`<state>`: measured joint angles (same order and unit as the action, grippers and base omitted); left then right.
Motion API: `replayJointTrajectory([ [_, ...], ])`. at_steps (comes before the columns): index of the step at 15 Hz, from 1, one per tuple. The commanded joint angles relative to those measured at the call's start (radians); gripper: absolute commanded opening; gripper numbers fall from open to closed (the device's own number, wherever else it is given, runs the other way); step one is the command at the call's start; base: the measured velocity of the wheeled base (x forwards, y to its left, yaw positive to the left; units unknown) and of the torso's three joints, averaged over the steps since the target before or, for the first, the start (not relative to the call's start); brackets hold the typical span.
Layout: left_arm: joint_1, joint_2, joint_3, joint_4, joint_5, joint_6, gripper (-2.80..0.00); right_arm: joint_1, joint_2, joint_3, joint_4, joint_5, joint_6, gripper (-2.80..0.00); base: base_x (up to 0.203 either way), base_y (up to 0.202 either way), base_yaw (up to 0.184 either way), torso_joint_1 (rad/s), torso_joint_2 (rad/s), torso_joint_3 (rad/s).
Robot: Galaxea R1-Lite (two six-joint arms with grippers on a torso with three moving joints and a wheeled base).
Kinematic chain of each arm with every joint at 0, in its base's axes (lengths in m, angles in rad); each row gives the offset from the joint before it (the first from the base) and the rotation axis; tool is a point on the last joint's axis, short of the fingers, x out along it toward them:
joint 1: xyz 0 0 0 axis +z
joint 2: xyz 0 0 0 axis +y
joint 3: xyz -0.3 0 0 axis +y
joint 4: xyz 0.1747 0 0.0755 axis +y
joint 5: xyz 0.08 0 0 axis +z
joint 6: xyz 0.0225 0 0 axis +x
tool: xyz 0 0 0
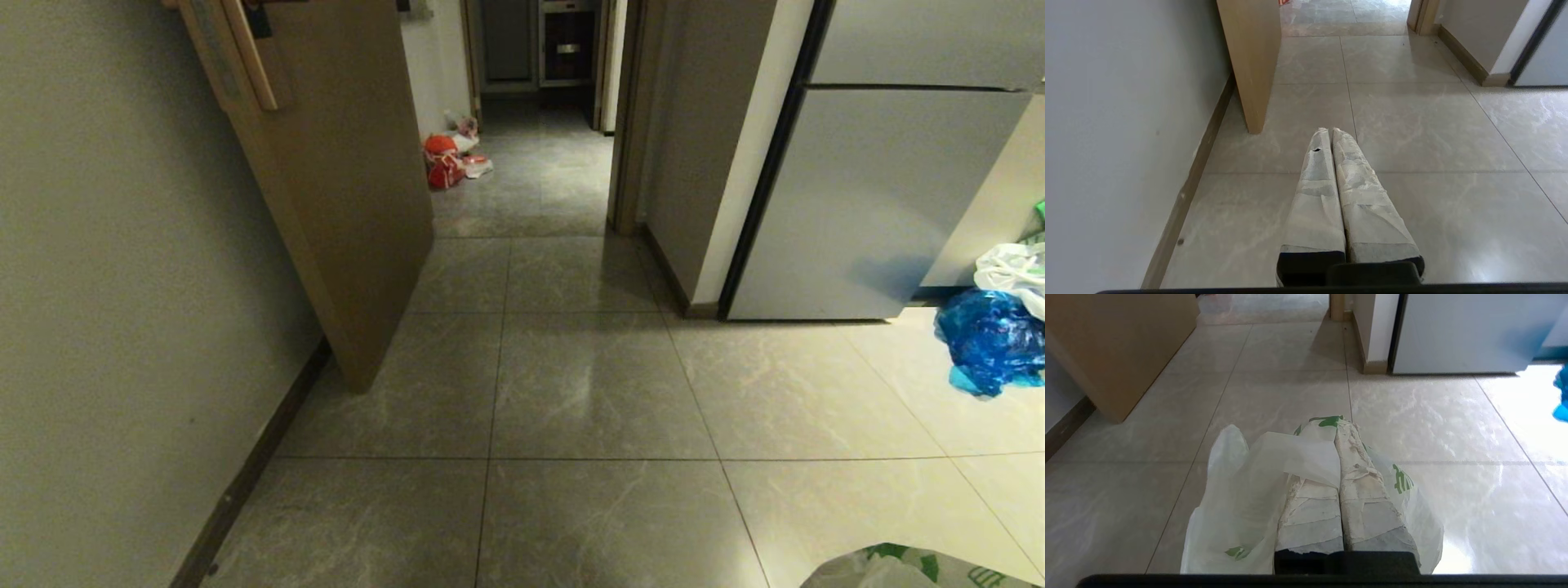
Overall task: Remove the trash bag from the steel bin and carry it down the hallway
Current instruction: Put the trash bag at the door
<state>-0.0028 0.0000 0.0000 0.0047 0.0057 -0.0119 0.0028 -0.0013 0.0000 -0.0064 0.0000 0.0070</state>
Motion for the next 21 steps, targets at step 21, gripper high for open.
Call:
replayJointTrajectory([
  [21,0.000,0.000,0.002,0.000,0.000,-0.001,-2.80,0.000,-0.002,0.003,0.000,0.000,0.000,-2.80,0.192,0.000,0.001,0.001,0.00,0.001],
])
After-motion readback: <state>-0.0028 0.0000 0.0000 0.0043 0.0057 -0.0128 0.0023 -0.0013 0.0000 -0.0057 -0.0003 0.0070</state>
